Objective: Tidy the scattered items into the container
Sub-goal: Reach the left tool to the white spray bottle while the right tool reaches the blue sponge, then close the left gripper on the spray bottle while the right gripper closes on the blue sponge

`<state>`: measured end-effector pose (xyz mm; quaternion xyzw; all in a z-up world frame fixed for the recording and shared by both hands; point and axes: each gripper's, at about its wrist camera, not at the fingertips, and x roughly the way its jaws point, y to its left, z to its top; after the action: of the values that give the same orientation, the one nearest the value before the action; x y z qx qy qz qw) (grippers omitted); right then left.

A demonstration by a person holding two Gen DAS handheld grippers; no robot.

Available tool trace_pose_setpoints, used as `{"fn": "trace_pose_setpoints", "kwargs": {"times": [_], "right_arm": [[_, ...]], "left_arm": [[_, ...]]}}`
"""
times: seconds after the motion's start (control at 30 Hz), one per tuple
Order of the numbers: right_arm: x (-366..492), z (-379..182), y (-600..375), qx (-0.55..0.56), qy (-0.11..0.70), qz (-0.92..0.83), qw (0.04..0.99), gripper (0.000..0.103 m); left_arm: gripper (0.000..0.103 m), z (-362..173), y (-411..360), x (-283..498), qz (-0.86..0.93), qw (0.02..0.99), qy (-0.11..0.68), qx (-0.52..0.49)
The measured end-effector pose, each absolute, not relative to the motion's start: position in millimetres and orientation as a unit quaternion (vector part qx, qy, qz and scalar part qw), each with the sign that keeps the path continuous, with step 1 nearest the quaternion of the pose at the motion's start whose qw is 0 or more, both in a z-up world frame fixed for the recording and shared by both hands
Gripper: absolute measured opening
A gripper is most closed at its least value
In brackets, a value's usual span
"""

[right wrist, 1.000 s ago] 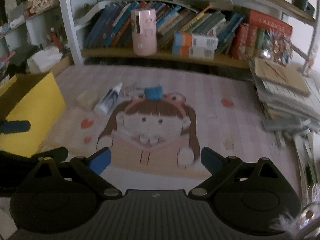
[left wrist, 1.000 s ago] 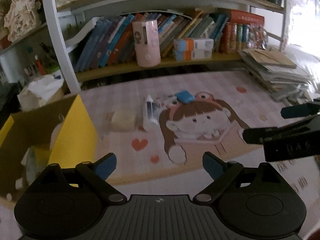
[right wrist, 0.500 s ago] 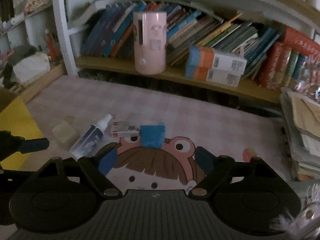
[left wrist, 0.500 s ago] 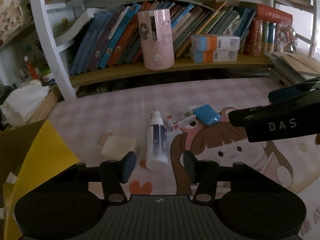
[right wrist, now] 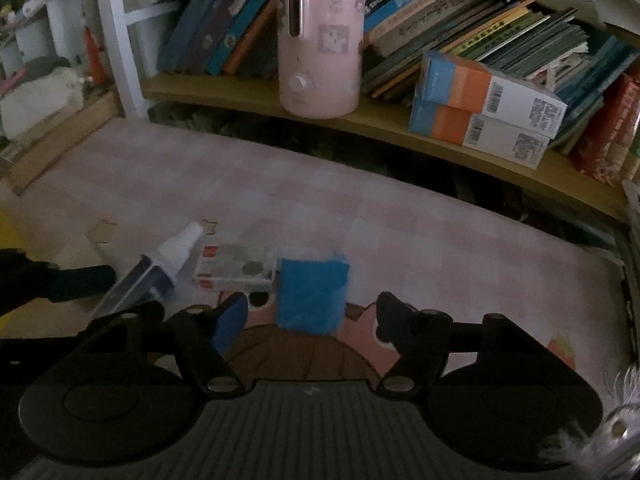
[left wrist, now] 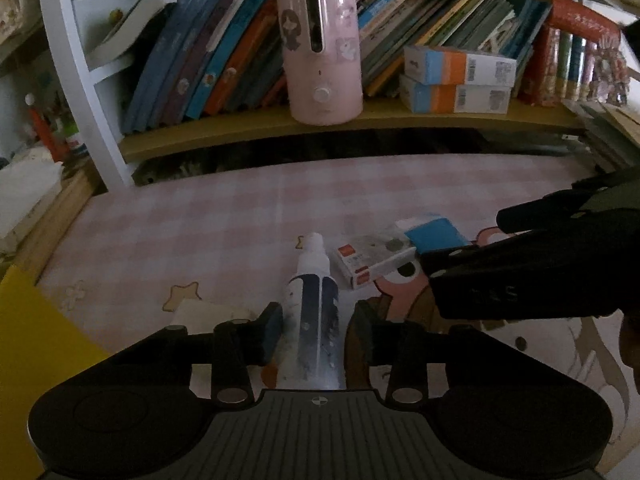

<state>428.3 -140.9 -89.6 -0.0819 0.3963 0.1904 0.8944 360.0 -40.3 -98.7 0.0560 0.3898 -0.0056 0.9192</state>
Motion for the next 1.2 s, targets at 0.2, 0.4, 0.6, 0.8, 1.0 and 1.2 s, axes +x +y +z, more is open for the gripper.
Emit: {"fn": "trace_pose_setpoints", "kwargs": {"times": [0.2,0.4,0.6,0.8,1.0,1.2], "right_arm": [[445,-103,-140,-0.086,0.412,0.184,0.888,0.064],[447,-107,-142,-0.077,0.405,0.193,0.891,0.051],[439,-105,-147,-0.068,0.401,0.192,0.893,0.039],[417,-84,-160,-0.04,0.393,0.191,0.899,0.039],[380,-60,-166,-0.024,0.393,0.202,0.897,0.039],[336,-44,-170,-0.019,0.393,0.213,0.894,0.039]], "left_arm": [[0.032,-112,-38,370,-0.001,0.911,0.409,0.055],[0.031,-112,-34,372,0.0,0.912,0.408,0.037],[0.031,-110,-33,368,-0.011,0.911,0.411,0.026],[0.031,-88,-36,348,-0.031,0.92,0.391,0.01],[0.031,-64,-37,321,-0.05,0.926,0.375,-0.01],[0.031,-44,-35,283,-0.068,0.929,0.363,-0.019]]}}
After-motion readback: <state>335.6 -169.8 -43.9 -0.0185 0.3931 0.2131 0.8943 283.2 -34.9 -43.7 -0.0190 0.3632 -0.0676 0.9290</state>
